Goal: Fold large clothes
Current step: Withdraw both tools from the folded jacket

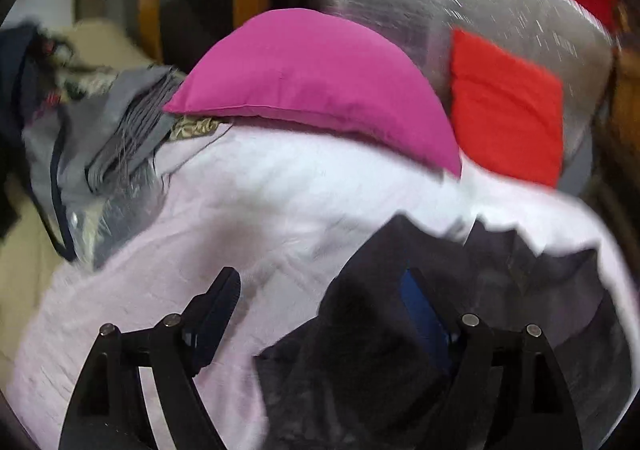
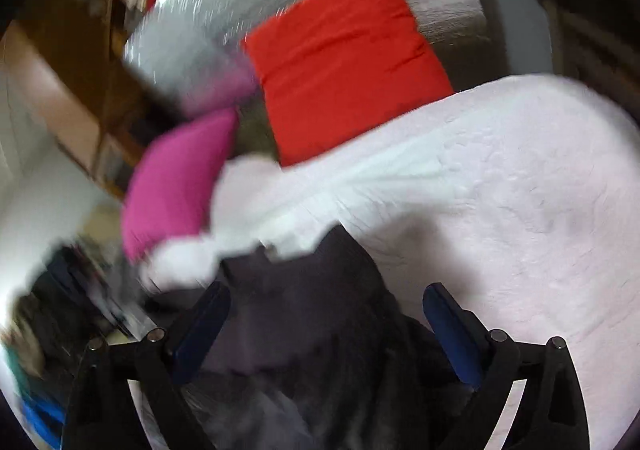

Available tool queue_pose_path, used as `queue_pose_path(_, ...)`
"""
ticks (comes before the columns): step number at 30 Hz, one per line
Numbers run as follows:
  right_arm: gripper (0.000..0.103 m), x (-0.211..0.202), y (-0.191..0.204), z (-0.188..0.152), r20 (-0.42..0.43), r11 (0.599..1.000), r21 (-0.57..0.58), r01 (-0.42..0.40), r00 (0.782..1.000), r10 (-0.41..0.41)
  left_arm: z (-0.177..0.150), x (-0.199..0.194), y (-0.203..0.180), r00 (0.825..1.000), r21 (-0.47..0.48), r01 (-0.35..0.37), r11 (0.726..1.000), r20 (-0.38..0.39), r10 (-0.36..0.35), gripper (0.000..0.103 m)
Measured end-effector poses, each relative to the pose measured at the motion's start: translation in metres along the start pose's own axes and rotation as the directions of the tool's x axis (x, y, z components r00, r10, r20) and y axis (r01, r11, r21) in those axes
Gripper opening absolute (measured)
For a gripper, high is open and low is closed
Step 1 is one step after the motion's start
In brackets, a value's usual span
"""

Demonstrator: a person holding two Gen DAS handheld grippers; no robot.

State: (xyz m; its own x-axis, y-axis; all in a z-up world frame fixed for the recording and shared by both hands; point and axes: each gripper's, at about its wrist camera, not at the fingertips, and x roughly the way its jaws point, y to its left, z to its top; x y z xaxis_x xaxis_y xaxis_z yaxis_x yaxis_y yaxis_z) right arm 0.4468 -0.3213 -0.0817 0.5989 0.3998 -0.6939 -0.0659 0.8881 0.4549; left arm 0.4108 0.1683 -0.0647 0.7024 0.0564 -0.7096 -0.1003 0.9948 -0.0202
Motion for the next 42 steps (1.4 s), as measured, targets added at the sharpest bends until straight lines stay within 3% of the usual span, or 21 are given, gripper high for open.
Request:
queue_pose_path(4, 0.071, 0.027, 0.012, -0.006, -0.096, 0.985, -0.154, 0.081, 0.991, -0.097, -0.011, 0.022, -0.014, 0.996, 0.130, 0.053, 0.990, -0.084, -0.042, 0.083)
queue_pose_path(7, 0.070, 0.046, 0.010, -0.007, -0.118, 0.967, -0.205, 0.150, 0.977, -0.176, -0.013, 0.039, -0.025, 0.992, 0.201, 0.056, 0.978, -0.124, -0.032, 0.083)
queue_pose_path(9, 0.070, 0.053, 0.010, -0.008, -0.120, 0.966, -0.218, 0.136, 0.979, -0.165, -0.013, 0.044, -0.030, 0.993, 0.212, 0.049, 0.976, -0.116, -0.025, 0.080)
queue_pose_path(10, 0.069, 0.055, 0.011, -0.009, -0.122, 0.963, -0.230, 0.137, 0.978, -0.169, -0.013, 0.048, -0.032, 0.991, 0.212, 0.060, 0.975, -0.126, -0.034, 0.072)
queue_pose_path(11, 0.064, 0.058, 0.013, -0.011, -0.137, 0.956, -0.257, 0.140, 0.974, -0.179, -0.012, 0.052, -0.033, 0.989, 0.209, 0.065, 0.976, -0.140, -0.036, 0.036)
queue_pose_path(12, 0.034, 0.061, 0.013, -0.012, -0.151, 0.948, -0.278, 0.153, 0.968, -0.200, -0.011, 0.057, -0.032, 0.986, 0.201, 0.041, 0.979, -0.165, -0.007, 0.012)
queue_pose_path(14, 0.020, 0.063, 0.017, -0.011, -0.163, 0.938, -0.302, 0.169, 0.960, -0.226, -0.008, 0.061, -0.026, 0.984, 0.168, 0.052, 0.984, -0.180, -0.021, 0.011)
queue_pose_path(16, 0.018, 0.046, 0.023, -0.005, -0.119, 0.939, -0.311, 0.150, 0.974, -0.194, -0.005, 0.056, -0.021, 0.988, 0.145, 0.059, 0.988, -0.150, -0.036, 0.010)
queue_pose_path(18, 0.018, 0.038, 0.007, 0.006, -0.119, 0.974, -0.205, 0.093, 0.986, -0.120, -0.001, 0.057, -0.009, 0.991, 0.062, 0.058, 0.996, -0.125, -0.049, 0.010)
queue_pose_path(20, 0.020, 0.058, -0.032, 0.005, -0.174, 0.990, -0.020, 0.137, 0.975, -0.139, -0.008, 0.093, 0.007, 0.964, -0.051, 0.031, 0.998, -0.262, -0.043, 0.009)
queue_pose_path(22, 0.036, 0.073, -0.049, -0.007, -0.231, 0.991, 0.054, 0.124, 0.967, -0.108, -0.012, 0.099, 0.009, 0.960, -0.083, 0.017, 0.996, -0.278, -0.039, 0.010)
queue_pose_path(23, 0.040, 0.070, -0.044, -0.013, -0.194, 0.992, 0.012, 0.122, 0.974, -0.117, -0.010, 0.092, 0.006, 0.968, -0.068, 0.018, 0.998, -0.248, -0.035, 0.013)
queue_pose_path(25, 0.073, 0.063, -0.040, -0.014, -0.164, 0.993, -0.007, 0.122, 0.979, -0.121, -0.005, 0.078, 0.002, 0.980, -0.022, 0.012, 1.000, -0.199, -0.016, 0.019)
queue_pose_path(27, 0.073, 0.054, -0.037, -0.008, -0.134, 0.992, -0.006, 0.127, 0.983, -0.126, 0.001, 0.064, 0.002, 0.989, -0.009, -0.039, 0.999, -0.143, 0.037, 0.038)
queue_pose_path(30, 0.073, 0.040, -0.017, 0.000, -0.097, 0.992, -0.062, 0.107, 0.989, -0.113, 0.007, 0.046, 0.002, 0.995, 0.001, -0.003, 1.000, -0.100, 0.003, 0.039)
queue_pose_path(33, 0.073, 0.042, -0.001, -0.003, -0.130, 0.980, -0.161, 0.113, 0.982, -0.135, 0.002, 0.030, -0.017, 0.995, 0.099, 0.059, 0.993, -0.092, -0.050, 0.051)
queue_pose_path(37, 0.073, 0.049, 0.004, -0.014, -0.152, 0.964, -0.217, 0.151, 0.971, -0.187, -0.022, 0.005, -0.051, 0.990, 0.255, 0.136, 0.957, -0.071, -0.122, 0.053)
queue_pose_path(38, 0.071, 0.053, 0.005, -0.017, -0.160, 0.958, -0.236, 0.165, 0.965, -0.206, -0.029, 0.005, -0.059, 0.991, 0.290, 0.129, 0.948, -0.068, -0.114, 0.053)
queue_pose_path(40, 0.026, 0.065, 0.004, -0.022, -0.180, 0.933, -0.271, 0.238, 0.939, -0.292, -0.038, 0.023, -0.066, 0.993, 0.319, 0.078, 0.944, -0.113, -0.044, 0.051)
queue_pose_path(41, 0.026, 0.068, -0.003, -0.022, -0.183, 0.934, -0.245, 0.258, 0.934, -0.306, -0.043, 0.046, -0.064, 0.981, 0.302, 0.038, 0.953, -0.191, 0.021, 0.035)
queue_pose_path(42, 0.026, 0.069, -0.009, -0.020, -0.181, 0.943, -0.203, 0.266, 0.936, -0.303, -0.046, 0.059, -0.059, 0.972, 0.269, 0.038, 0.962, -0.233, 0.027, 0.033)
